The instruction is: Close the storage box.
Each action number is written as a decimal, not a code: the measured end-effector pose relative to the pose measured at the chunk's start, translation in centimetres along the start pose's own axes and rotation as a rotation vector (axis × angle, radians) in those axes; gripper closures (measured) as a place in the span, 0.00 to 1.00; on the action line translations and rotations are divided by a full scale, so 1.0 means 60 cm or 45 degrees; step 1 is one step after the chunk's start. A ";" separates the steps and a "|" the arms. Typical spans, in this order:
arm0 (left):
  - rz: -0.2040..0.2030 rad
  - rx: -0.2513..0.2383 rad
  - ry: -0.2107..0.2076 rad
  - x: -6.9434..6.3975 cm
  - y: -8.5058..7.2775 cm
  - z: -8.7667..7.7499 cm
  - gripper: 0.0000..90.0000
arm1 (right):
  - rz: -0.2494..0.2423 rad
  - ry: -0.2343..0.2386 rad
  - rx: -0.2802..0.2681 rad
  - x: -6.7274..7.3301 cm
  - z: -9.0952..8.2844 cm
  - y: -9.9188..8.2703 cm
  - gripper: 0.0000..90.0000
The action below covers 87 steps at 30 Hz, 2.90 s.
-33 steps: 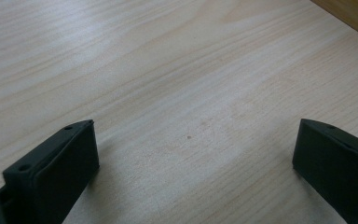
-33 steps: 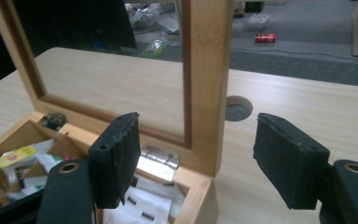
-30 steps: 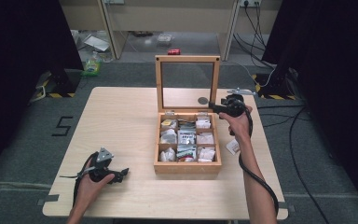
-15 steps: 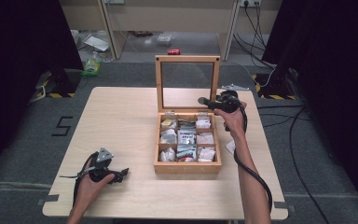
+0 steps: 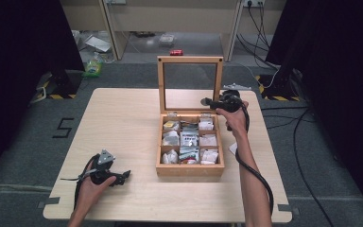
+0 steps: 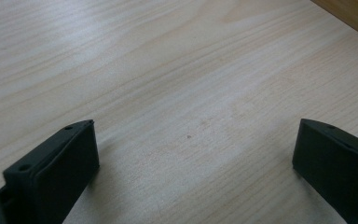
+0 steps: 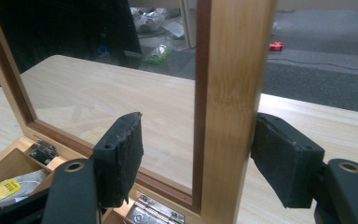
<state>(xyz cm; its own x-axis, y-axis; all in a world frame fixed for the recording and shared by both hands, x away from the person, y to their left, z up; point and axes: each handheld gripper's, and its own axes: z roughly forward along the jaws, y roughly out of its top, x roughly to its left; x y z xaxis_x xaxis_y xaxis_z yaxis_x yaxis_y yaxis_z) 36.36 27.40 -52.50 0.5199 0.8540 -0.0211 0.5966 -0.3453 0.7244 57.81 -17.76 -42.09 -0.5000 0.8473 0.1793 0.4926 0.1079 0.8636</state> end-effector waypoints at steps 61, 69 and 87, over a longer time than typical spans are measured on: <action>-0.004 -0.004 -0.001 -0.001 -0.001 -0.001 0.00 | -0.145 0.051 -0.072 0.006 -0.017 -0.005 0.49; -0.004 -0.004 -0.001 -0.002 -0.001 -0.001 0.00 | -0.164 0.043 -0.078 0.012 -0.030 -0.007 0.50; -0.005 -0.003 -0.003 -0.001 -0.001 -0.001 0.00 | -0.130 0.035 -0.107 0.022 -0.052 -0.014 0.50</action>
<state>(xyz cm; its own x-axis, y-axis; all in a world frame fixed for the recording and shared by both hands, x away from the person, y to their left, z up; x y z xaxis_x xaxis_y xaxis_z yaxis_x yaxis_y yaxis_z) 36.23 27.38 -52.51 0.5190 0.8544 -0.0251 0.5971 -0.3413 0.7259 54.50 -18.37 -41.11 -0.5645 0.8193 0.1005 0.3773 0.1479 0.9142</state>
